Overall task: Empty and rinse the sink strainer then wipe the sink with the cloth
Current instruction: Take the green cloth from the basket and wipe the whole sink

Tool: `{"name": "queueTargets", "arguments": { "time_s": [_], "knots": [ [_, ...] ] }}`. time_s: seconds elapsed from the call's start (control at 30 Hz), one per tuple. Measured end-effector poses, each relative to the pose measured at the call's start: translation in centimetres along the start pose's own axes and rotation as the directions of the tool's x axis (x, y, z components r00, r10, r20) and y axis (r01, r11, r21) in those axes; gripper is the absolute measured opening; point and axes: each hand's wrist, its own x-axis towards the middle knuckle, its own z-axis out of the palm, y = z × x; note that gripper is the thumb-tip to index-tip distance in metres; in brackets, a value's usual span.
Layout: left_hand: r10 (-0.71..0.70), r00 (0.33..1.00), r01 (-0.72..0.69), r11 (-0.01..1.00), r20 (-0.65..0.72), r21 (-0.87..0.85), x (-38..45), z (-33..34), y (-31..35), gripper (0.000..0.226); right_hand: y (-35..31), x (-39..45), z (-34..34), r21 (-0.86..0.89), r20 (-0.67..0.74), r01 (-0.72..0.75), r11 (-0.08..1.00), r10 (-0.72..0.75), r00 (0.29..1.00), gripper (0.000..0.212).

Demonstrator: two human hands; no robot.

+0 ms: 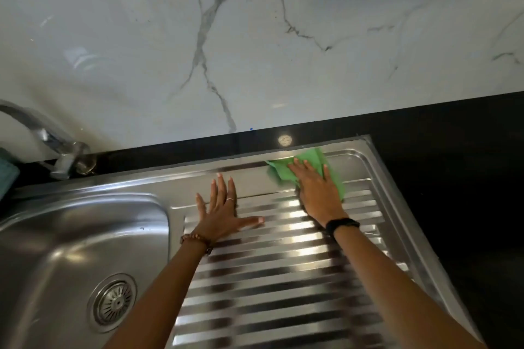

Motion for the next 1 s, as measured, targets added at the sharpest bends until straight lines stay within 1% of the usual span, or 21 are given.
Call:
{"name": "queueTargets", "arguments": {
  "time_s": [0.1, 0.17, 0.23, 0.3, 0.4, 0.47, 0.53, 0.6, 0.67, 0.8, 0.9, 0.97, 1.0],
  "knots": [
    [0.099, 0.991, -0.099, 0.995, -0.095, 0.009, -0.6, 0.9, 1.9, 0.132, 4.5, -0.8, -1.6, -0.045, -0.041, -0.114, 0.992, 0.112, 0.993, 0.058],
    [0.178, 0.98, -0.175, 0.984, -0.092, 0.04, -0.5, 1.7, 4.1, 0.124, 6.4, -1.3, -2.5, -0.083, -0.05, -0.193, 0.978, 0.19, 0.981, 0.06],
    [0.254, 0.966, -0.249, 0.964, -0.052, 0.089, -0.1, 2.5, 6.9, 0.121, 6.8, -2.0, -3.2, -0.115, -0.048, -0.234, 0.965, 0.23, 0.972, 0.06],
    [0.286, 0.958, -0.284, 0.953, -0.003, 0.103, 0.4, 3.3, 9.4, 0.125, 6.3, -3.5, -3.4, -0.089, -0.05, -0.258, 0.962, 0.254, 0.966, 0.057],
    [0.276, 0.957, -0.285, 0.952, 0.09, 0.11, 0.7, 4.6, 11.8, 0.143, 5.4, -8.3, -3.3, -0.039, -0.043, -0.299, 0.954, 0.297, 0.954, 0.055],
    [0.262, 0.958, -0.278, 0.95, 0.119, 0.144, 0.8, 5.0, 12.1, 0.147, 5.2, -11.6, -3.2, -0.042, -0.054, -0.309, 0.95, 0.307, 0.95, 0.053],
    [0.258, 0.958, -0.276, 0.949, 0.129, 0.154, 0.8, 5.0, 12.0, 0.147, 5.4, -12.7, -3.2, -0.081, -0.041, -0.307, 0.948, 0.305, 0.952, 0.051],
    [0.26, 0.956, -0.28, 0.947, 0.134, 0.16, 1.0, 5.0, 11.9, 0.146, 5.6, -11.5, -3.3, -0.15, -0.016, -0.297, 0.943, 0.298, 0.954, 0.059],
    [0.26, 0.957, -0.28, 0.945, 0.129, 0.17, 1.1, 5.2, 11.9, 0.143, 6.0, -9.3, -3.1, -0.182, -0.035, -0.307, 0.934, 0.306, 0.951, 0.064],
    [0.265, 0.956, -0.285, 0.941, 0.128, 0.182, 1.2, 5.4, 11.8, 0.128, 7.3, -3.7, -2.6, -0.138, -0.091, -0.367, 0.92, 0.358, 0.929, 0.06],
    [0.262, 0.957, -0.283, 0.937, 0.128, 0.203, 1.3, 5.6, 11.6, 0.127, 7.3, 0.6, -2.2, -0.127, -0.117, -0.379, 0.917, 0.366, 0.923, 0.062],
    [0.263, 0.956, -0.285, 0.936, 0.13, 0.205, 1.4, 5.7, 11.7, 0.127, 7.4, 2.0, -2.1, -0.123, -0.125, -0.371, 0.92, 0.357, 0.926, 0.06],
    [0.264, 0.955, -0.287, 0.937, 0.137, 0.198, 1.5, 5.6, 11.7, 0.125, 7.6, 2.2, -2.1, -0.126, -0.117, -0.339, 0.932, 0.325, 0.938, 0.058]
  ]
}}
